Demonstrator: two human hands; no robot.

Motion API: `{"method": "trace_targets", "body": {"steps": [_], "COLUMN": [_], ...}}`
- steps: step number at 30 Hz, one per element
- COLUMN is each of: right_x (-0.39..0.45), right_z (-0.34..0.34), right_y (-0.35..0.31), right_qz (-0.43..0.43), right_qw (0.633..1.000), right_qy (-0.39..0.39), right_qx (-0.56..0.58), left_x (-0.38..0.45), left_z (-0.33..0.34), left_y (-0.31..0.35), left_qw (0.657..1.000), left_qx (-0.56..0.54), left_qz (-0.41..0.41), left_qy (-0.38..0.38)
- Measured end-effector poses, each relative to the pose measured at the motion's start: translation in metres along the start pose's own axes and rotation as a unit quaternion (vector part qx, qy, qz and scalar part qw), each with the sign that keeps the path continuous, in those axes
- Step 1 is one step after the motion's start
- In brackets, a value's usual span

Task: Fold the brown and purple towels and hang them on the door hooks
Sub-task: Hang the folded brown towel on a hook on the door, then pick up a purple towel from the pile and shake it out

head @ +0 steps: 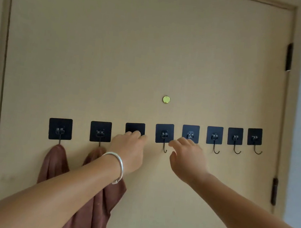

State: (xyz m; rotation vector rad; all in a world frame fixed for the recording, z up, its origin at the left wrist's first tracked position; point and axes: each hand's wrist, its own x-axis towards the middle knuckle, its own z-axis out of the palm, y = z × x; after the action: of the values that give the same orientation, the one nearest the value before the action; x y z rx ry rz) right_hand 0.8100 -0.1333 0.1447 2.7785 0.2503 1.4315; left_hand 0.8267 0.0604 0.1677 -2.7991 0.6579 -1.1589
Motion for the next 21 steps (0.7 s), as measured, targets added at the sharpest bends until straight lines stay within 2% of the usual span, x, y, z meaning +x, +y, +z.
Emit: {"method": "trace_targets", "body": {"steps": [5, 11, 16, 21], "right_x": [-0.031, -0.073, -0.103, -0.137], "right_z": [-0.027, -0.062, -0.099, -0.138], "right_y": [0.073, 0.120, 0.144, 0.151], "right_qz": [0.079, 0.168, 0.231, 0.305], "right_qw": [0.992, 0.966, 0.936, 0.891], "right_qy": [-0.063, -0.096, -0.116, -0.139], "right_qx": [-0.079, -0.169, -0.237, -0.307], "left_x": [0.022, 0.049, 0.065, 0.068], "left_z": [0.026, 0.049, 0.055, 0.059], "left_y": [0.060, 0.140, 0.196, 0.238], "left_qw": [0.994, 0.972, 0.944, 0.917], "left_qx": [-0.053, -0.126, -0.195, -0.250], "left_qz": [0.091, 0.196, 0.259, 0.307], "left_qy": [0.039, 0.044, 0.053, 0.045]}}
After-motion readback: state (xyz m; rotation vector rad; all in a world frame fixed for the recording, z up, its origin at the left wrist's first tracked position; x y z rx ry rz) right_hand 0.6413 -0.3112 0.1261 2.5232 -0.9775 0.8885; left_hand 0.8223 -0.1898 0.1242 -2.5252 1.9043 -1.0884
